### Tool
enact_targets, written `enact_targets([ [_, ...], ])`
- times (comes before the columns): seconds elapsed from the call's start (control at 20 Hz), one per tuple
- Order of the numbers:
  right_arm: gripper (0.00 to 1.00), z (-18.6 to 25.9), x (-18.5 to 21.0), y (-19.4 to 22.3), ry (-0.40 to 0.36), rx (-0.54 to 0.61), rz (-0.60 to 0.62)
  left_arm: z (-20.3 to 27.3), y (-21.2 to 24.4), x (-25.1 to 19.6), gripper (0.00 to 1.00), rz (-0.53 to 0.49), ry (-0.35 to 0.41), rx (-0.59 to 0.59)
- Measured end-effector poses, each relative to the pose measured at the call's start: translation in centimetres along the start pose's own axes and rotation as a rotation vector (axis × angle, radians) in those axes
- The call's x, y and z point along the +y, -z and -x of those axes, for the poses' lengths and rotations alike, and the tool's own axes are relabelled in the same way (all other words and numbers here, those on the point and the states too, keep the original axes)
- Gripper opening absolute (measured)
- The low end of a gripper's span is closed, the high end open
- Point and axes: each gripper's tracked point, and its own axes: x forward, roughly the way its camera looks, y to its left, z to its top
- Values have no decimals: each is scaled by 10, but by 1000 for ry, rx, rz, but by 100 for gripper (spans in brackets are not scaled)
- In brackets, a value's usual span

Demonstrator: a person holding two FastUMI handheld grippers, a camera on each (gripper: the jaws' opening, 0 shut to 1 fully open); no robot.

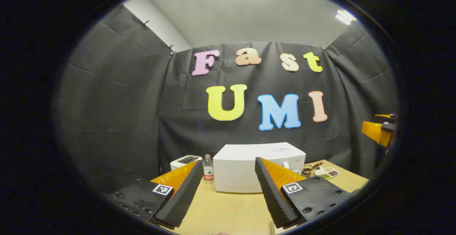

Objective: Open the microwave oven with the left hand, put the food in, and close the microwave oven.

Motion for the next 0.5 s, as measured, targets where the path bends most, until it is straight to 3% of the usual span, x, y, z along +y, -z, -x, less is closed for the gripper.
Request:
enact_targets([
  [0.5, 99, 11, -25, -4, 28, -16, -1, 5, -10, -22, 96, 29, 26, -11],
])
